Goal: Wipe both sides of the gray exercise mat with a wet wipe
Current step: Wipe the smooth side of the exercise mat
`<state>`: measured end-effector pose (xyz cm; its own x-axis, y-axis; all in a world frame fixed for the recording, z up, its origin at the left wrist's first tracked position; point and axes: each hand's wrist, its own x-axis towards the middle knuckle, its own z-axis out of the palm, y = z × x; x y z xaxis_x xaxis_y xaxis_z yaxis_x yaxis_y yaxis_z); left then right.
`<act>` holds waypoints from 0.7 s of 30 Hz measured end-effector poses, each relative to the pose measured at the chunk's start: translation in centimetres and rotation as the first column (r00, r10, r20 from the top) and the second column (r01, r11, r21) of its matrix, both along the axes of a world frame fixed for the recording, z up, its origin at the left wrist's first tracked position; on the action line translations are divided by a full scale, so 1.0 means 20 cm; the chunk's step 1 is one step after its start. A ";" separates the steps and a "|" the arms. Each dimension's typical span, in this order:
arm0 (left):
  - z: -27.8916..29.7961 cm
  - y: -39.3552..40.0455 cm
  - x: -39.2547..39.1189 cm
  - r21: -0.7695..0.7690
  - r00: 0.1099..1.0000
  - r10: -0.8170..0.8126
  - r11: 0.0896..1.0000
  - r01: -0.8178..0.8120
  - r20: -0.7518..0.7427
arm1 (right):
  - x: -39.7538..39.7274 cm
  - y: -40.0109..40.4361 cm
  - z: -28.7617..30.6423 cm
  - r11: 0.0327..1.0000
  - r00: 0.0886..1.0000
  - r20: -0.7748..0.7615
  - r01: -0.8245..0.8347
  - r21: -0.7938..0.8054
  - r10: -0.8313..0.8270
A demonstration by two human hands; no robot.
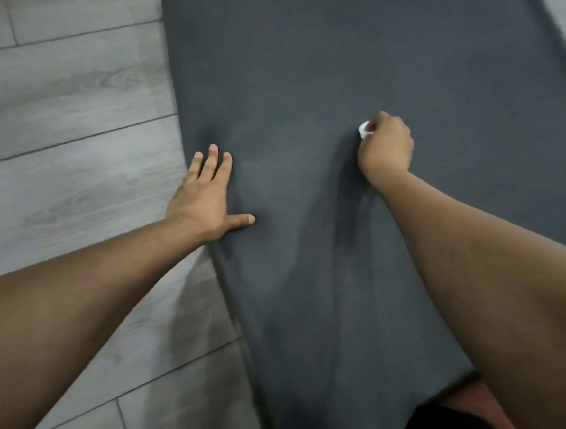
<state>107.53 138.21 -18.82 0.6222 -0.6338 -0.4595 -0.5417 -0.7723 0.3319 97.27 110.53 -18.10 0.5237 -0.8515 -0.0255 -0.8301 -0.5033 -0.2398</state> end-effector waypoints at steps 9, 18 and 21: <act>0.00 0.02 0.03 -0.030 1.000 -0.006 1.000 0.006 -0.009 | 0.00 0.89 -0.06 0.785 0.774 0.151 -0.619 -0.023 0.615; -0.02 0.00 0.02 0.019 1.000 -0.010 1.000 0.009 0.015 | -0.24 -0.02 -0.01 0.999 0.999 -0.038 -0.036 -0.028 0.035; 0.01 -0.03 0.01 0.055 0.999 -0.014 0.998 0.012 0.043 | -0.21 0.29 -0.03 0.992 0.986 0.114 -0.128 0.022 0.124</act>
<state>107.72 137.71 -18.71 0.6344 -0.6167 -0.4660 -0.5646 -0.7815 0.2656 93.08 116.25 -18.63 0.6277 -0.7783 0.0155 -0.7276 -0.5936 -0.3438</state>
